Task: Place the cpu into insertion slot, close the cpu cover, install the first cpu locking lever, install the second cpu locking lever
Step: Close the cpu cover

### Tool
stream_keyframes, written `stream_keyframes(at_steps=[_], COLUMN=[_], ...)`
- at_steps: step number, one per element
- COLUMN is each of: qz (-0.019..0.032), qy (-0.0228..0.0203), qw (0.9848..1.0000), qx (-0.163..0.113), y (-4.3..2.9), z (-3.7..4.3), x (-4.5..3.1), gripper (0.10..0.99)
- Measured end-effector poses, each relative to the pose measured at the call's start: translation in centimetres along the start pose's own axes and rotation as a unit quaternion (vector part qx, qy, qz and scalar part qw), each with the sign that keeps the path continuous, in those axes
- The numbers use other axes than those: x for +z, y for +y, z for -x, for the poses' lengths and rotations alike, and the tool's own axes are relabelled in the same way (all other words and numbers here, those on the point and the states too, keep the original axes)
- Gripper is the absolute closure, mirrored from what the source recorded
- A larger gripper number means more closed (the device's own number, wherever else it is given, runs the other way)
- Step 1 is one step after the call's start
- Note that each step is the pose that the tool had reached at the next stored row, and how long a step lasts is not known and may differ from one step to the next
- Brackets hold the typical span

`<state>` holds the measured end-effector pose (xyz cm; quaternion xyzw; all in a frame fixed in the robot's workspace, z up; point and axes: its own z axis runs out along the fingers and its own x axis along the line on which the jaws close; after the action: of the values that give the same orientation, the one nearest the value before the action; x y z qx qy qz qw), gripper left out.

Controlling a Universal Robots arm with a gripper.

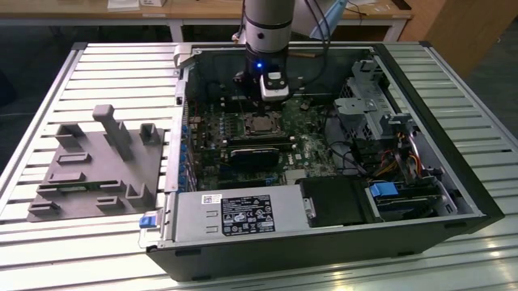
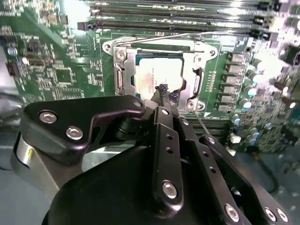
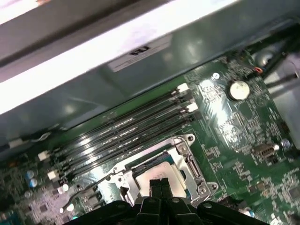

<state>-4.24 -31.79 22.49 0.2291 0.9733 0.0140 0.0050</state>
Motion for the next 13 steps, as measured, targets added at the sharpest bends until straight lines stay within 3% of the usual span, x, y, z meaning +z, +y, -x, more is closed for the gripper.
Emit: stream_keyframes(at_steps=[6, 9, 13], qz=[0.0002, 0.0003, 0.0005], qy=[0.0016, 0.0024, 0.0034], qw=[0.9985, 0.9967, 0.9931], qx=[-0.055, -0.082, -0.117], y=[0.0, 0.0, 0.0], z=[0.0, 0.0, 0.0], x=[0.04, 0.07, 0.12], gripper=[0.984, 0.984, 0.984])
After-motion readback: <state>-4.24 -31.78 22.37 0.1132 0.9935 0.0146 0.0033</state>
